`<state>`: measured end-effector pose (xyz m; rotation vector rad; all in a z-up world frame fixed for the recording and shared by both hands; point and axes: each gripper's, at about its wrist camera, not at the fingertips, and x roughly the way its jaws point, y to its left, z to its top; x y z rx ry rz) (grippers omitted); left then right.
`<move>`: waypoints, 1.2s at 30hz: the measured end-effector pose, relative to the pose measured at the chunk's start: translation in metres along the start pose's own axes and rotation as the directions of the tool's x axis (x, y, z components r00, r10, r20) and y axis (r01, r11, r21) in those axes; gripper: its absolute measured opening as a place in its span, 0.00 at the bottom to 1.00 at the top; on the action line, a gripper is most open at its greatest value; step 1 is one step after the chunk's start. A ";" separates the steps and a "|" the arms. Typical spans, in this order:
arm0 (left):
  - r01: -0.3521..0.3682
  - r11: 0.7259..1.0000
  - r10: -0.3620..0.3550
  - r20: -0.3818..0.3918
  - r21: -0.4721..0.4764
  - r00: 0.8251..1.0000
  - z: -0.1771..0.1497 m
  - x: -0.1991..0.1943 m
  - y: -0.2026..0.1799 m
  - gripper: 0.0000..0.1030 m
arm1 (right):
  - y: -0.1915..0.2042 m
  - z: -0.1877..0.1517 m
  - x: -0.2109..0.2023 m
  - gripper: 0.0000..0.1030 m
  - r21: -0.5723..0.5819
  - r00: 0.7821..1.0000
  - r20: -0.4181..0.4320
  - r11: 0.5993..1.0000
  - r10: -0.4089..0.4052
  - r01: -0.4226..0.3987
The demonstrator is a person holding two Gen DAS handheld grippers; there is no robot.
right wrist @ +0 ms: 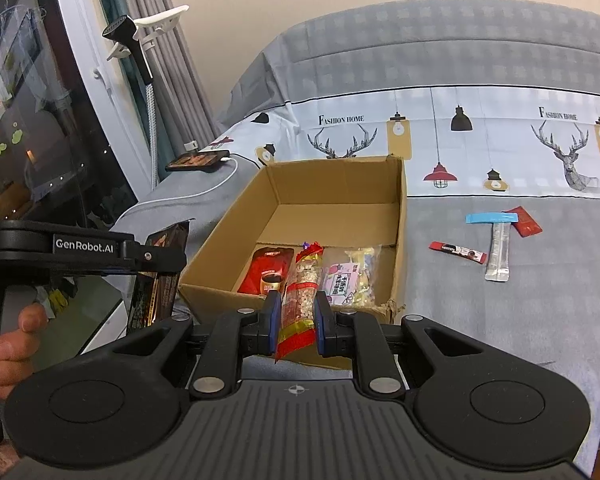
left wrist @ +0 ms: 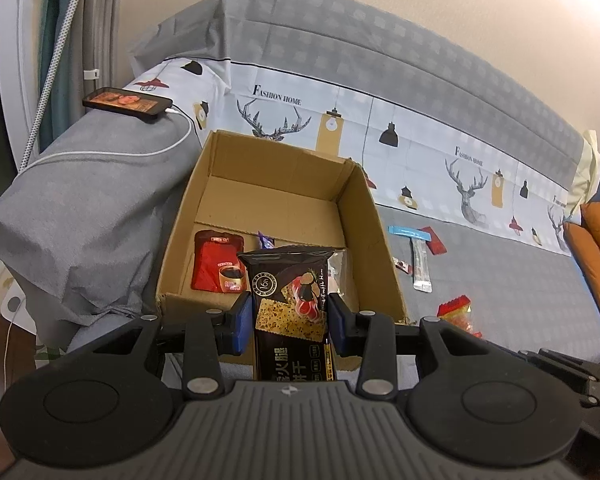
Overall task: Organize snacks
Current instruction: 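Carry the cracker packet and red-gold candy over the box and lower both tools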
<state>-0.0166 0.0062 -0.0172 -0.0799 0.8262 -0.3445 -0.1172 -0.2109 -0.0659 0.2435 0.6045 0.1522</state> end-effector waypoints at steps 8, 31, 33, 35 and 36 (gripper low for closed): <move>-0.004 1.000 0.004 0.015 -0.023 1.000 0.016 0.005 0.013 0.42 | 0.004 0.008 0.011 0.18 -0.035 1.000 -0.014 0.999 -0.010 0.009; -0.032 0.999 0.033 0.041 -0.019 0.999 0.064 0.037 0.026 0.42 | 0.008 0.052 0.065 0.18 -0.026 1.000 -0.026 1.000 -0.011 0.011; -0.039 0.999 0.039 0.027 -0.018 0.999 0.067 0.045 0.026 0.42 | 0.006 0.054 0.071 0.18 -0.023 0.999 -0.030 1.000 -0.014 0.013; -0.041 0.999 0.041 0.011 -0.020 0.999 0.069 0.054 0.026 0.42 | 0.004 0.055 0.079 0.18 -0.018 0.999 -0.037 1.000 -0.014 0.013; -0.042 0.999 0.042 0.003 -0.019 0.999 0.071 0.058 0.026 0.42 | 0.003 0.056 0.083 0.18 -0.016 0.999 -0.040 1.000 -0.015 0.014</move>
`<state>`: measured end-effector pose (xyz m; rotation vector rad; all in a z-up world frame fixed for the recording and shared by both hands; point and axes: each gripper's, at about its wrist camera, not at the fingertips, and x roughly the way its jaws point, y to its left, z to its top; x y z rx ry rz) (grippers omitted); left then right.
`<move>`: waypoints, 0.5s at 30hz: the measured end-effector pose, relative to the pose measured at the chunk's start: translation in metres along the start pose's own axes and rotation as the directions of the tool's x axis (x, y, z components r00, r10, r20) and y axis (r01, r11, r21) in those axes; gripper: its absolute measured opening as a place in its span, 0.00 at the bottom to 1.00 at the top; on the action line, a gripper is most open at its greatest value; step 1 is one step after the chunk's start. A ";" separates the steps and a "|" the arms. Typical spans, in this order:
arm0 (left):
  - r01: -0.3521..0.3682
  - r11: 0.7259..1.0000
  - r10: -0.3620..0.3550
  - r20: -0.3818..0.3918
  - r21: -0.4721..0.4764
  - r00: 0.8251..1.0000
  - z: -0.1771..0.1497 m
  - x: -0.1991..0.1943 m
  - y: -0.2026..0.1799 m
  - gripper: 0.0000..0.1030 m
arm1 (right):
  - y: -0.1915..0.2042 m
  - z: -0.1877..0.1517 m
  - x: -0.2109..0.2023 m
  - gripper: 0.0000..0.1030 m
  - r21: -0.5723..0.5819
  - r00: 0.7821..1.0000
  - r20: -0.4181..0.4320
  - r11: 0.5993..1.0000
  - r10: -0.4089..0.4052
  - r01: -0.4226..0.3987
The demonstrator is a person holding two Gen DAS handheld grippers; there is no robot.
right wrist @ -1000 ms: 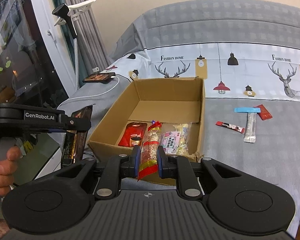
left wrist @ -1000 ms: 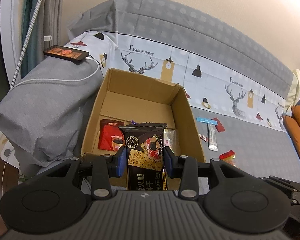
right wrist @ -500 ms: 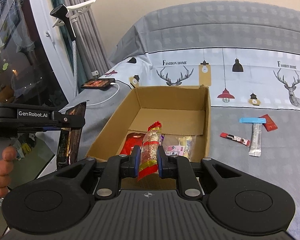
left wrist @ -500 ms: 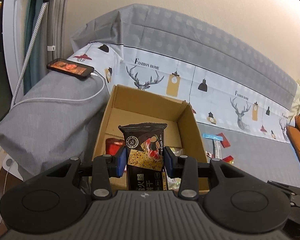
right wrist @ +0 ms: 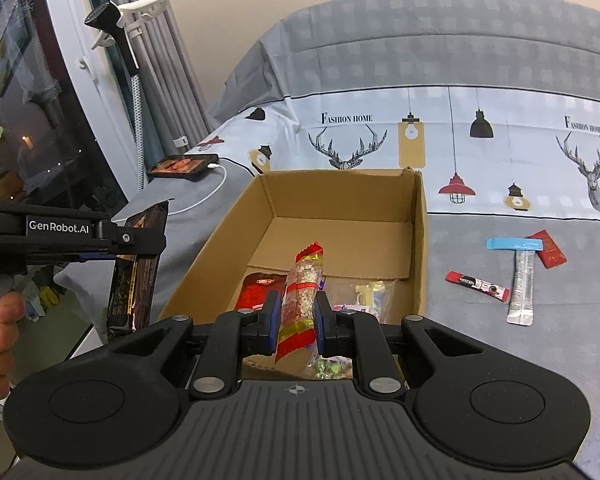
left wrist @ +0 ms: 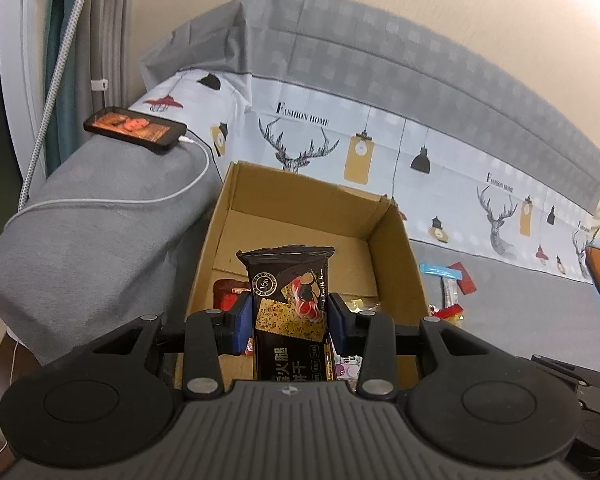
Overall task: Organize snacks
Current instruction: 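Carry the cracker packet and red-gold candy over the box and lower both tools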
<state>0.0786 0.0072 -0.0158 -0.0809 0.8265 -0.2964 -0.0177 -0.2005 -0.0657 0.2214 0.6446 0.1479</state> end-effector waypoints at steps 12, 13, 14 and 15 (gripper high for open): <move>-0.049 0.998 0.052 -0.098 0.034 0.994 0.015 0.057 -0.004 0.42 | -0.015 0.008 0.049 0.18 0.028 0.999 -0.049 1.000 -0.010 0.012; -0.052 0.998 0.055 -0.107 0.039 0.993 0.016 0.061 -0.004 0.42 | -0.016 0.009 0.052 0.18 0.031 0.999 -0.053 0.999 -0.010 0.012; -0.053 0.998 0.058 -0.114 0.042 0.992 0.017 0.066 -0.005 0.42 | -0.017 0.009 0.056 0.18 0.035 0.998 -0.059 0.999 -0.008 0.010; -0.054 0.997 0.059 -0.121 0.046 0.991 0.017 0.070 -0.005 0.42 | -0.019 0.009 0.060 0.18 0.038 0.998 -0.066 0.999 -0.006 0.008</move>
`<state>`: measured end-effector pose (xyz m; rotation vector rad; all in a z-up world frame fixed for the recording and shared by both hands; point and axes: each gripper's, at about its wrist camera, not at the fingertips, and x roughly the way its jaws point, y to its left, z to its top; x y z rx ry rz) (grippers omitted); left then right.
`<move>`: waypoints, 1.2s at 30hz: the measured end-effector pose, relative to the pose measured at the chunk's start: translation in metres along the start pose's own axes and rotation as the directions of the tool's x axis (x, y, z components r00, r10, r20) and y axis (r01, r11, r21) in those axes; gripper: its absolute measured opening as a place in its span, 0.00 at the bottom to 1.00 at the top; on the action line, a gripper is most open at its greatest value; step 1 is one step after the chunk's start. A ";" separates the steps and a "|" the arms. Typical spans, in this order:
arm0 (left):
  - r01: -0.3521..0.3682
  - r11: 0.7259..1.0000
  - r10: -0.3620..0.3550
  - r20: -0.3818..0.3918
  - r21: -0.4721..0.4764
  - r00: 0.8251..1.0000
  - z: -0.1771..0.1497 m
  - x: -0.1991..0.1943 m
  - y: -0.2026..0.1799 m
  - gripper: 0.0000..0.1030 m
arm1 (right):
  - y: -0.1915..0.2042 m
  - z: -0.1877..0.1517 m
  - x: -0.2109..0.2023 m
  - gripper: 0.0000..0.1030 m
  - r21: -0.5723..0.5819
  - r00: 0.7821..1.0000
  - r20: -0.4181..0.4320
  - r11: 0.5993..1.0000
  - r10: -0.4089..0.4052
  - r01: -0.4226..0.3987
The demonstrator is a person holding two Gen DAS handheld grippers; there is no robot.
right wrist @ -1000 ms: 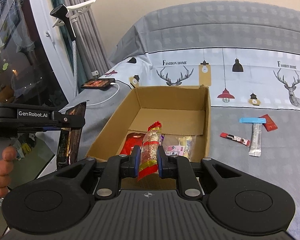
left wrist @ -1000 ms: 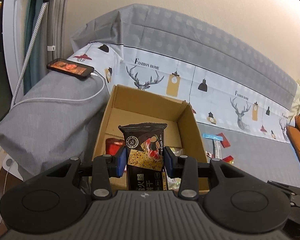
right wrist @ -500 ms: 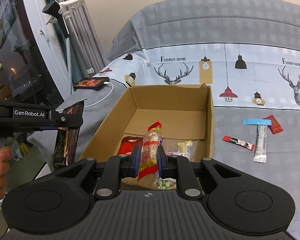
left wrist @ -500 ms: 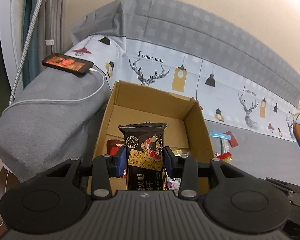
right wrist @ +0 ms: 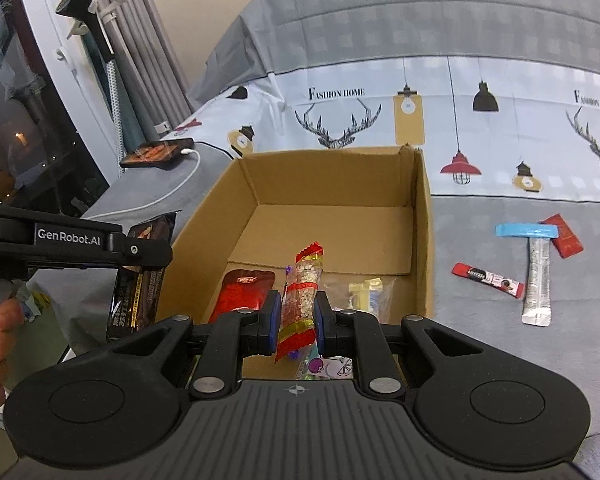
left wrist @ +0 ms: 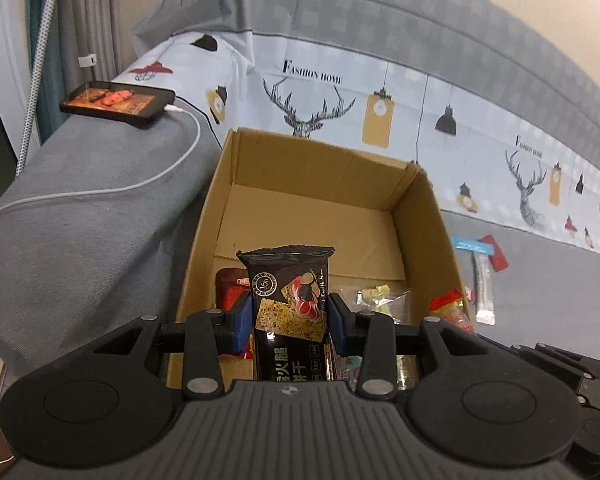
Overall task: Organize snacks
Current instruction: 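Carry the cracker packet and red-gold candy over the box and lower both tools, then open both tools to drop the cracker packet and candy into the box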
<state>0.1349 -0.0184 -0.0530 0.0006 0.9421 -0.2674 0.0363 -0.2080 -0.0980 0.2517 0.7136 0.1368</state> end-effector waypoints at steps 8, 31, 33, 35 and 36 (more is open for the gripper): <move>-0.019 0.999 0.019 -0.034 0.026 0.999 0.009 0.031 -0.004 0.42 | -0.009 0.004 0.034 0.18 0.017 0.999 -0.046 1.000 -0.006 0.007; -0.051 0.998 0.054 -0.084 0.037 0.995 0.019 0.088 0.004 0.77 | -0.025 0.016 0.090 0.20 0.021 0.994 -0.103 1.000 -0.021 0.023; -0.061 0.998 0.061 -0.054 0.010 0.997 0.018 0.081 0.008 1.00 | -0.025 0.019 0.092 0.43 0.036 0.994 -0.112 0.999 -0.007 0.011; -0.054 0.998 0.055 -0.024 0.013 0.998 0.015 0.070 0.010 1.00 | -0.025 0.021 0.088 0.65 0.041 0.995 -0.100 0.999 -0.005 0.009; -0.060 0.998 0.060 -0.018 0.027 0.998 0.014 0.065 0.010 1.00 | -0.023 0.021 0.085 0.70 0.033 0.996 -0.091 0.999 -0.010 0.013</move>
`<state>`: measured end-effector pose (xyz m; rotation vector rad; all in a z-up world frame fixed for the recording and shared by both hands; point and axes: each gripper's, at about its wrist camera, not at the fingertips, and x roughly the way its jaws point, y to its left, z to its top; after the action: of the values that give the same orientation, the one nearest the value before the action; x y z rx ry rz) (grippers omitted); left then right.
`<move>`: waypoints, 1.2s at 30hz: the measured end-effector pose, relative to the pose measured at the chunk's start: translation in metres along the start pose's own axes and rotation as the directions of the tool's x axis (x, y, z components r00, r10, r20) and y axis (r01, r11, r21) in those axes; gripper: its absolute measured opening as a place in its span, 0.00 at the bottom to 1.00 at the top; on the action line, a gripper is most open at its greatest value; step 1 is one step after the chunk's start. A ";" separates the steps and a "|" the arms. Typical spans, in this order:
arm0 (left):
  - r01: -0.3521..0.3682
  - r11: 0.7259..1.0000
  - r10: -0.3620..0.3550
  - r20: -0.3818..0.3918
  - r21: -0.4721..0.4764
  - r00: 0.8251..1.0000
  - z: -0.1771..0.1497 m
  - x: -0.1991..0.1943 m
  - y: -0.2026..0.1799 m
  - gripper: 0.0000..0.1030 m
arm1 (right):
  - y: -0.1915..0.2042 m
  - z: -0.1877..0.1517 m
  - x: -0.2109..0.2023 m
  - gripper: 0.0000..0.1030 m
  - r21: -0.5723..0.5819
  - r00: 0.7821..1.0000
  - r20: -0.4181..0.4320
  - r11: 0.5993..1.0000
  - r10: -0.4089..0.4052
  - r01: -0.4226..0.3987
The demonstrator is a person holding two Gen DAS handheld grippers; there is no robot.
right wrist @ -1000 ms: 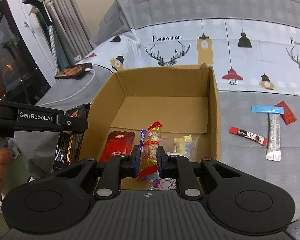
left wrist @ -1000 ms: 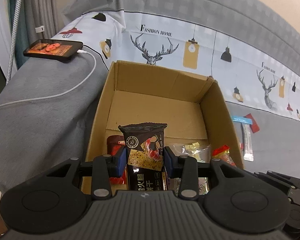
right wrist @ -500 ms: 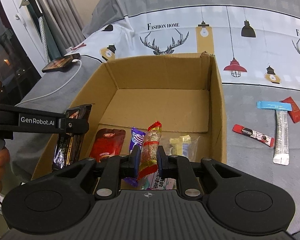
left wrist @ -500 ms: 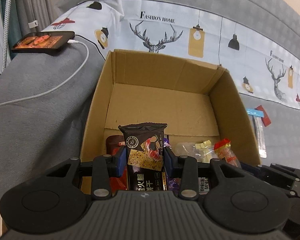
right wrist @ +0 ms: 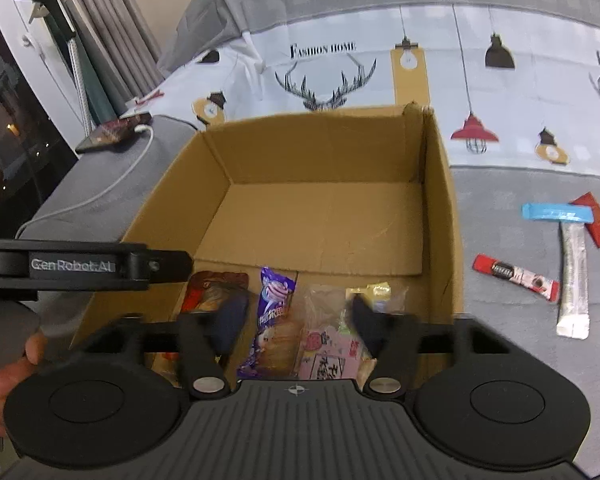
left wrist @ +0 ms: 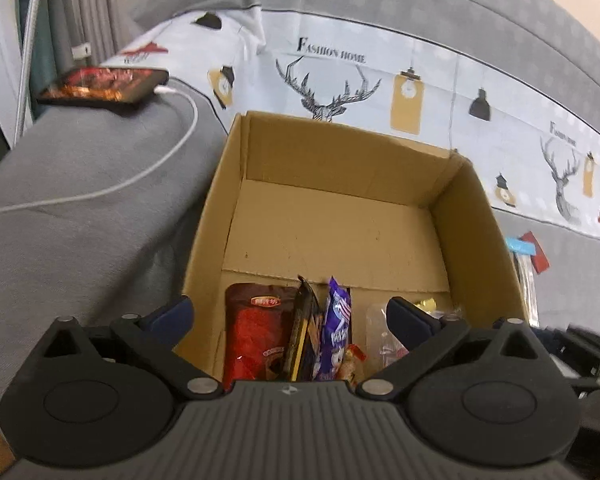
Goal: Organize snacks
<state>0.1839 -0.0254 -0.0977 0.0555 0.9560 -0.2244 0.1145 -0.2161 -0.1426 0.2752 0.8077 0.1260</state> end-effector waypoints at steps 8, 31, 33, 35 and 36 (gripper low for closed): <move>-0.065 0.998 0.065 0.028 -0.007 0.998 -0.037 -0.052 0.003 1.00 | 0.013 -0.018 -0.042 0.94 -0.021 0.999 0.000 0.999 -0.038 0.038; -0.090 0.996 0.088 0.182 0.007 0.979 -0.116 -0.167 -0.027 1.00 | 0.064 -0.097 -0.177 1.00 -0.153 0.981 0.188 0.985 -0.052 0.082; -0.091 0.996 0.086 0.187 0.018 0.978 -0.120 -0.170 -0.030 1.00 | 0.066 -0.101 -0.182 1.00 -0.163 0.979 0.200 0.983 -0.046 0.079; -0.091 0.996 0.084 0.192 0.026 0.978 -0.123 -0.173 -0.033 1.00 | 0.068 -0.104 -0.186 1.00 -0.170 0.977 0.211 0.982 -0.044 0.081; -0.090 0.996 0.083 0.195 0.028 0.977 -0.125 -0.174 -0.033 1.00 | 0.068 -0.105 -0.187 1.00 -0.172 0.976 0.214 0.982 -0.043 0.081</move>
<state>-0.0203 -0.0107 -0.0259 0.1069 0.7541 -0.1639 -0.0909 -0.1705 -0.0615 0.0900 0.5902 0.1082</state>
